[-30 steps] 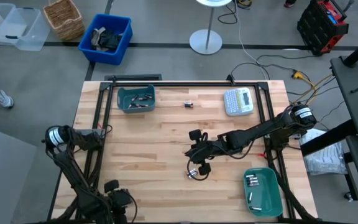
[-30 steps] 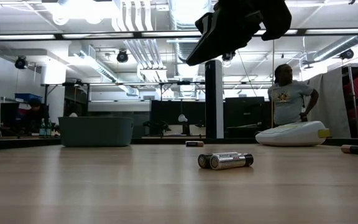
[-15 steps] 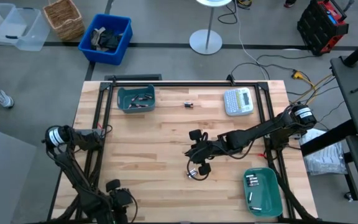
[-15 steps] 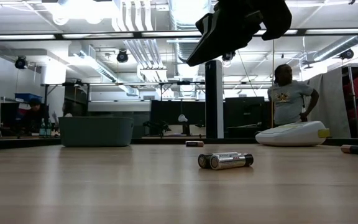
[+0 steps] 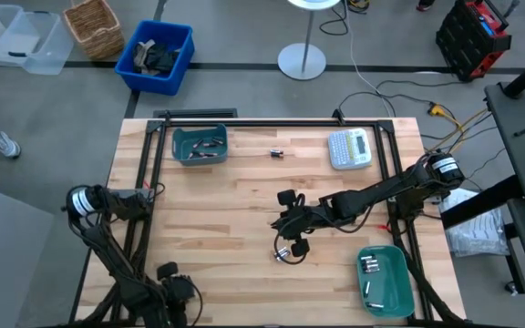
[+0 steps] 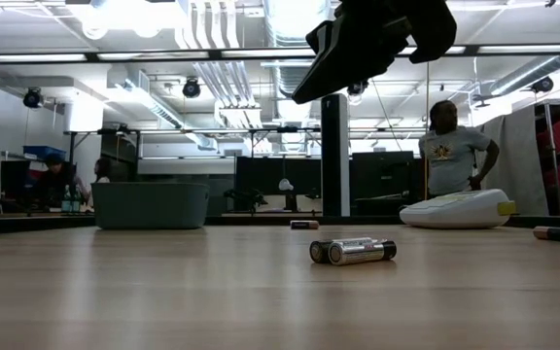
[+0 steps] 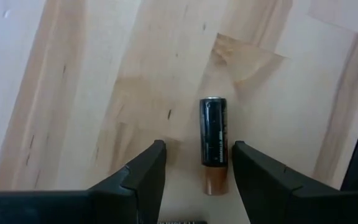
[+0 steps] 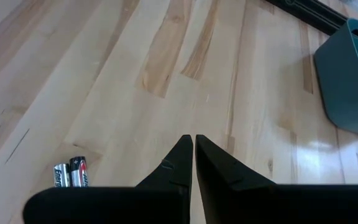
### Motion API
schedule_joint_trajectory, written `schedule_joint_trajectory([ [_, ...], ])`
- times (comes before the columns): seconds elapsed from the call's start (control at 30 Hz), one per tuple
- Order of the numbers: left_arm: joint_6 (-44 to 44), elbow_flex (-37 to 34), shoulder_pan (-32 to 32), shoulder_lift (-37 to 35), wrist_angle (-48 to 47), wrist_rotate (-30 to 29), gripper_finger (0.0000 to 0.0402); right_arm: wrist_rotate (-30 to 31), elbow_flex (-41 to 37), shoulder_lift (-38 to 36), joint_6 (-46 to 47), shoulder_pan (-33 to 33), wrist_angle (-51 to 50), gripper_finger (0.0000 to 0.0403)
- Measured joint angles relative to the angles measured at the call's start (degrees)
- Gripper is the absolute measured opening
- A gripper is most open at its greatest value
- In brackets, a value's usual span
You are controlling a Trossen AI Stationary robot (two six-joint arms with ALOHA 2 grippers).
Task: Sort batteries
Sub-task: Put the black battery into the blue bin
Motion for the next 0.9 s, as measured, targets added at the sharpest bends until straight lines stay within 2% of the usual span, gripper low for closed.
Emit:
schedule_joint_trajectory([
  [0.17, 1.41, 0.08, -0.04, 2.58, 0.78, 0.13, 0.0165, 0.00, -0.02, 0.00, 0.02, 0.00, 0.00, 0.0012],
  [0.73, 2.04, -0.14, -0.10, 2.37, 0.69, -0.96, 0.0151, 0.00, -0.02, 0.00, 0.02, 0.00, -0.02, 0.0012],
  [0.9, 2.40, -0.14, -0.06, 2.37, -0.31, -0.99, 0.0108, 0.00, -0.02, 0.00, 0.02, 0.00, -0.02, 0.0012],
])
